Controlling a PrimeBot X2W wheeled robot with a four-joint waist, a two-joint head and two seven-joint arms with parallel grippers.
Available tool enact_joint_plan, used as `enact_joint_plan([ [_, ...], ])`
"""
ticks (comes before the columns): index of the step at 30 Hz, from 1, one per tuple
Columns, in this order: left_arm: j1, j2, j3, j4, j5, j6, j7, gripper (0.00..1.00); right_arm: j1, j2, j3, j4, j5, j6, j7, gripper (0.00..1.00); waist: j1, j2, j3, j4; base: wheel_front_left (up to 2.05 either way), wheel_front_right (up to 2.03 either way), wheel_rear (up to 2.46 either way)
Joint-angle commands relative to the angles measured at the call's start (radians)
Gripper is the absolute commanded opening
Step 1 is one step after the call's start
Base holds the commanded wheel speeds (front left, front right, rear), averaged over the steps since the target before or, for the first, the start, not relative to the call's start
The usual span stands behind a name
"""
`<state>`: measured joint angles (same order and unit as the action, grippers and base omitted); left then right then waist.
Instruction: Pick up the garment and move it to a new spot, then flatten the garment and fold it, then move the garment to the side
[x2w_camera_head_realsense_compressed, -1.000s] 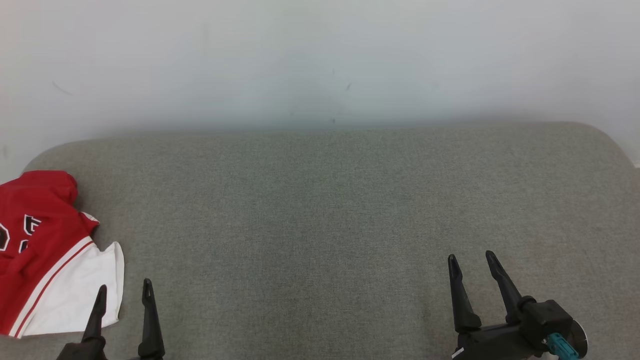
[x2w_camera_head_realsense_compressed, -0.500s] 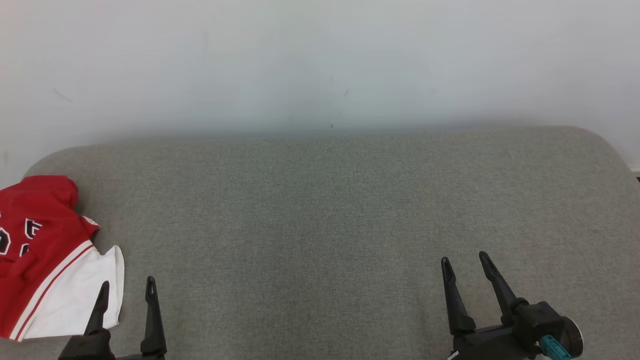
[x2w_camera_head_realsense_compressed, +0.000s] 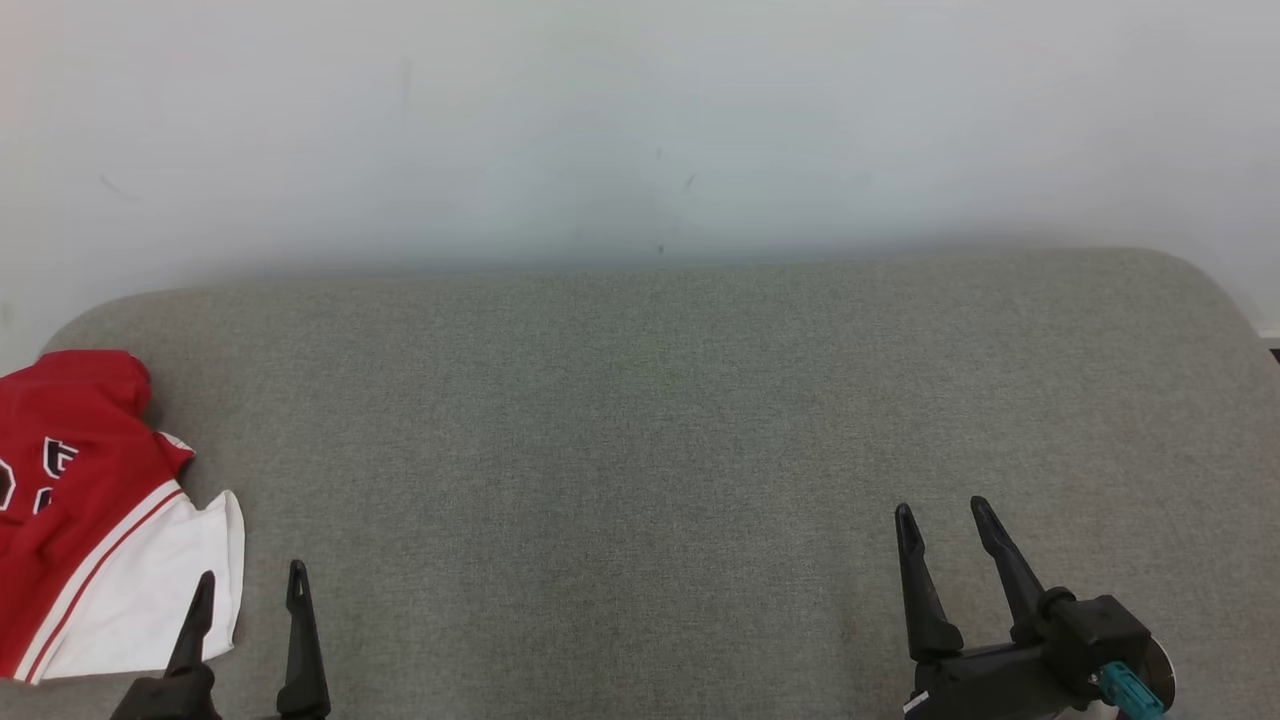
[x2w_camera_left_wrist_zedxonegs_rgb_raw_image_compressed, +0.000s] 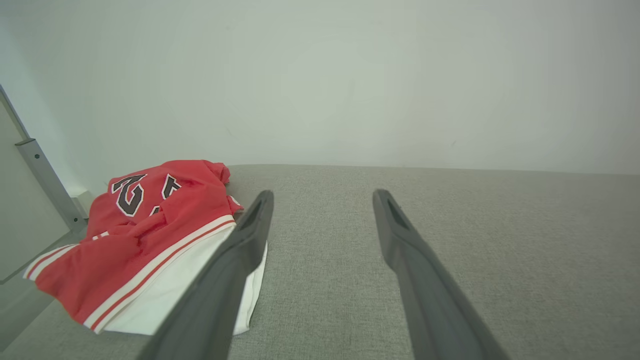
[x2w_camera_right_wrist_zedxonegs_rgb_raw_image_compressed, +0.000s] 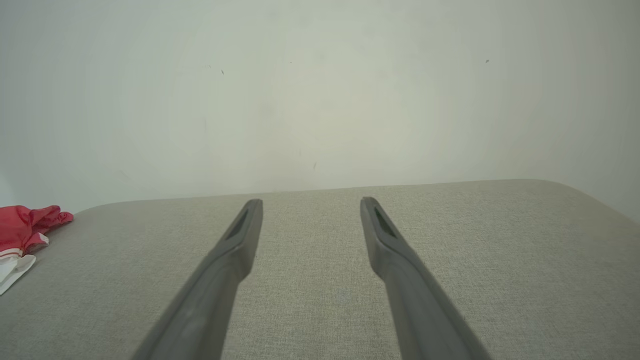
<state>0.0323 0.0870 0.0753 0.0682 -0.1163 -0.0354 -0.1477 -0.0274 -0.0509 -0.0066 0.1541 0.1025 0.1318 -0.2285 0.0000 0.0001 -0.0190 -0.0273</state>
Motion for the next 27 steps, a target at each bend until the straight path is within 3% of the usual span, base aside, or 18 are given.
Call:
enact_joint_plan([
  [1, 0.007, 0.003, -0.001, -0.004, -0.006, 0.002, -0.001, 1.00, 0.010, 0.001, 0.001, -0.005, 0.003, -0.002, 0.002, 1.00, 0.0000, -0.0001, 0.000, 0.000, 0.00, 0.00, 0.00],
  [16, 0.006, 0.014, -0.006, 0.005, -0.015, 0.017, 0.000, 1.00, 0.019, 0.001, -0.001, -0.005, 0.014, -0.002, 0.002, 1.00, 0.0000, -0.0001, 0.005, 0.036, 0.00, 0.00, 0.00],
  [27, 0.022, 0.016, -0.009, 0.009, -0.018, 0.037, 0.002, 1.00, 0.034, 0.001, 0.003, 0.014, 0.024, -0.002, -0.005, 1.00, 0.0000, -0.0001, 0.002, 0.172, 0.00, 0.00, 0.00],
])
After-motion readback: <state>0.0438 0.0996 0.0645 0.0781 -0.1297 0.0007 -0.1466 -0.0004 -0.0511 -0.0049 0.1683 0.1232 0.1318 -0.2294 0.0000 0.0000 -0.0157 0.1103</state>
